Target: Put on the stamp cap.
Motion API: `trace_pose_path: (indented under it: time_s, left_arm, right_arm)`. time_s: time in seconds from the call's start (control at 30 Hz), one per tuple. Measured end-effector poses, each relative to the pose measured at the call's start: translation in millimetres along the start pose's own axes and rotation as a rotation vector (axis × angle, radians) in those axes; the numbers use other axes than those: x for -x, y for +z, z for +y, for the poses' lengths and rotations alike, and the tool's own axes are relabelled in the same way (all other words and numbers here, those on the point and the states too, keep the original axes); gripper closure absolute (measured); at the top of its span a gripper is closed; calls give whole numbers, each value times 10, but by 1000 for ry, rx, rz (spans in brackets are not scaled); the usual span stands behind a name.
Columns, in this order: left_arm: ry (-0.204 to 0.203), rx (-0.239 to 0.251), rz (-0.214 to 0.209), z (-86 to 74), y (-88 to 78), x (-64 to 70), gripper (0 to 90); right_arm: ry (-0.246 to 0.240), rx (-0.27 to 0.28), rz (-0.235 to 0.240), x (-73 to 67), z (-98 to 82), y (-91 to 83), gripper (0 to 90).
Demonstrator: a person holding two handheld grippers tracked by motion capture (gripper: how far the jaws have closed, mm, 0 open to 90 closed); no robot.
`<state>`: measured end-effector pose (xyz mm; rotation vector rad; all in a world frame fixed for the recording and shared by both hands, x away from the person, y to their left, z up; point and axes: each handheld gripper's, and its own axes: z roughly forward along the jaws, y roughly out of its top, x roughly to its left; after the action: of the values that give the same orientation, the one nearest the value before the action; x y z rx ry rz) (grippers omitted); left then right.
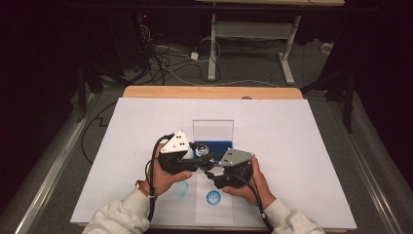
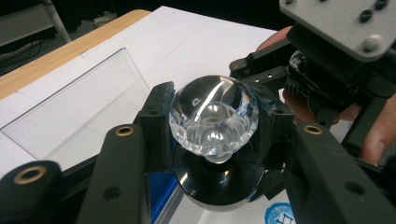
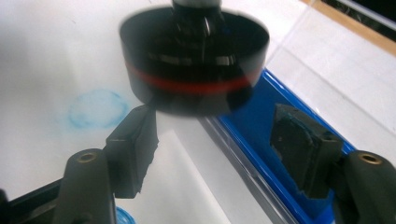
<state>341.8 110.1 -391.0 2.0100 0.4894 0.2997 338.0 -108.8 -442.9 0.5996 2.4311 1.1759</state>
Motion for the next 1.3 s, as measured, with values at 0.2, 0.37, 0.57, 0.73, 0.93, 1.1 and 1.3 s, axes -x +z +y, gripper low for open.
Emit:
trace_pose_path:
  time_s: [0.2,0.37,0.57,0.73,0.93,1.1,1.3]
  left_arm:
    - [6,-9,21,-17,-46,-29,549]
    - [15,-26,40,-39,-72,-52,548]
    - [23,-42,70,-62,-113,-87,548]
    - [27,-64,102,-96,-142,-126,548]
    - [27,-75,116,-115,-150,-160,548]
    - [29,-79,127,-118,-163,-178,548]
    - [29,-81,137,-122,-189,-199,548]
  right_arm:
    - [-9,-30,-26,81,-29,-37,284]
    - [-43,-20,-72,153,17,-163,259]
    - [-40,13,-119,236,42,-329,252]
    - [-40,26,-165,278,43,-448,252]
    - [-31,51,-205,318,29,-573,250]
    - [-20,76,-226,327,-3,-661,240]
    - [-11,96,-263,340,-82,-753,205]
